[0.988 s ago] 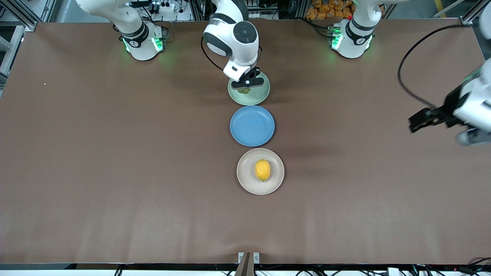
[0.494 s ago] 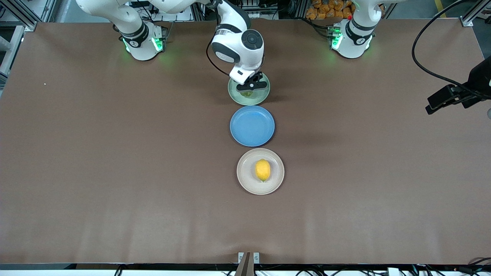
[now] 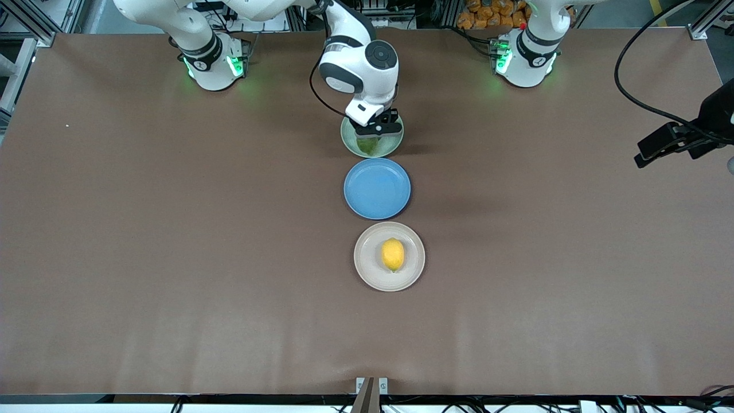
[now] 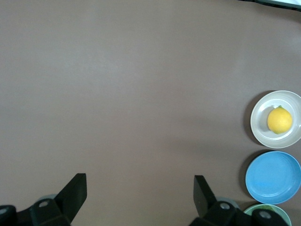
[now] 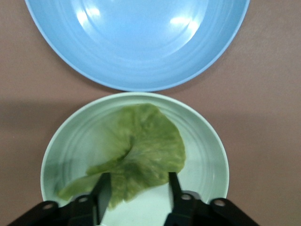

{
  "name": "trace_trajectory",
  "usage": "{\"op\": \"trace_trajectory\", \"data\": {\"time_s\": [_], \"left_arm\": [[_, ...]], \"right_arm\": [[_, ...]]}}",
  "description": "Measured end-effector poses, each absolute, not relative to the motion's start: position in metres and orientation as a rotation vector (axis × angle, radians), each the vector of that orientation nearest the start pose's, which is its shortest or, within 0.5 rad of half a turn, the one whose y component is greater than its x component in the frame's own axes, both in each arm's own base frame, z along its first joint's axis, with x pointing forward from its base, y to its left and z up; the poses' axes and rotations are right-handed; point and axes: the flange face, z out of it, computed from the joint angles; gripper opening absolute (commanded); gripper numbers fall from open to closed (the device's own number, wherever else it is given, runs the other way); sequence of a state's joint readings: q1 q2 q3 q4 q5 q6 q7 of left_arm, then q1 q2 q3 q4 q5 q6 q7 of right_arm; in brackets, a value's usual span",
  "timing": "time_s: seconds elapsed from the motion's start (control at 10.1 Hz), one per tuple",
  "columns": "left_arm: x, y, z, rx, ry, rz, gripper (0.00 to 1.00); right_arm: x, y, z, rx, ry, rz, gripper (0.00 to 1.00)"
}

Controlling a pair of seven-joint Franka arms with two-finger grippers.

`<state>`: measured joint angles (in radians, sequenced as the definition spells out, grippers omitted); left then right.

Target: Place lemon and lettuce in plates

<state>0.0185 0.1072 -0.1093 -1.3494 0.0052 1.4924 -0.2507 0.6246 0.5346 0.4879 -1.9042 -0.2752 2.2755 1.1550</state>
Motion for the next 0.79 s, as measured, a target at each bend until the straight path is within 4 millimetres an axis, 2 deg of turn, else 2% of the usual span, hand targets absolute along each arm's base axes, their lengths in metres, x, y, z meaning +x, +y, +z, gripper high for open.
{"op": "trace_trajectory", "data": {"time_s": [0.2, 0.4, 0.59, 0.79], "left_arm": [[0.576, -0.051, 0.662, -3.155, -0.249, -0.057, 1.0], [0.572, -0.052, 0.669, -3.167, -0.249, -0.072, 1.0], [0.565, -0.042, 0.669, -3.159, -0.276, -0.065, 1.0], [0.562, -0.036, 0.664, -3.153, -0.296, -0.046, 1.0]], "right_arm": [[0.305, 0.546, 0.245, -3.198, -0.137, 0.109, 1.0], [0.328, 0.544, 0.264, -3.238, -0.132, 0.12, 1.0], [0.36, 0.533, 0.28, -3.24, -0.119, 0.116, 1.0], [0.405, 0.509, 0.292, -3.228, -0.103, 0.111, 1.0]]}}
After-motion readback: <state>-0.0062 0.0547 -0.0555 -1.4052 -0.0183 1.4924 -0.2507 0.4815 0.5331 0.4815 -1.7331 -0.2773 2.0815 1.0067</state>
